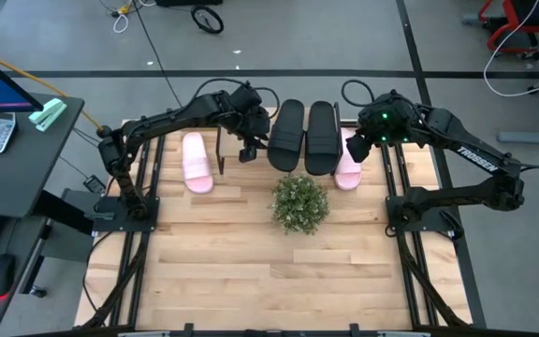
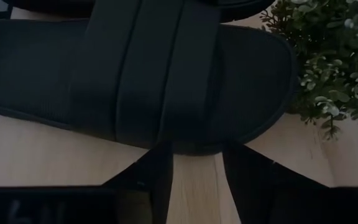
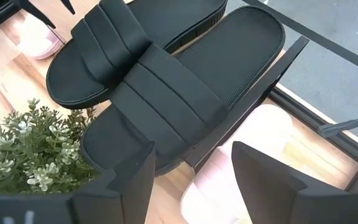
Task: Pick and place slides into the shelf
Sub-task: Put the black slipper on the shelf
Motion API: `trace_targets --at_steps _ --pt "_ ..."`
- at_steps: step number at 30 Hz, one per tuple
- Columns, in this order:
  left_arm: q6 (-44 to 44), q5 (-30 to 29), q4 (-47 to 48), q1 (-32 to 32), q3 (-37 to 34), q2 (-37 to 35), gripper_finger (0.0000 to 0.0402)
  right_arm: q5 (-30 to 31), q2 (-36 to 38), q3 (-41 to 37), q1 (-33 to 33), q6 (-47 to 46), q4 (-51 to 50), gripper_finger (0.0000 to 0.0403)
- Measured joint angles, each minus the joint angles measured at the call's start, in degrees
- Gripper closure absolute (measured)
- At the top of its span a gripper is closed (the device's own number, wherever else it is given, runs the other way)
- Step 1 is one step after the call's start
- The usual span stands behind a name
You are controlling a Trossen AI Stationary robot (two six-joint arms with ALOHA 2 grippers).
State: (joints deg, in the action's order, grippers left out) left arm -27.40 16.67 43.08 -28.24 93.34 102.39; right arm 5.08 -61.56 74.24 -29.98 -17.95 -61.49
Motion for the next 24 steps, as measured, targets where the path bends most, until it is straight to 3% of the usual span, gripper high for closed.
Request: trace_targets --at_steps 14,24 --pt "-0.69 -0.19 1.75 0.49 0.00 0.02 0.0251 0.00 0.00 0.00 1.78 -0.85 0.20 0.0184" --pt "-2.76 -5.47 2.50 2.11 0.09 1.21 0.0234 0.00 0.00 0.00 2.82 -2.08 0.24 0.0184"
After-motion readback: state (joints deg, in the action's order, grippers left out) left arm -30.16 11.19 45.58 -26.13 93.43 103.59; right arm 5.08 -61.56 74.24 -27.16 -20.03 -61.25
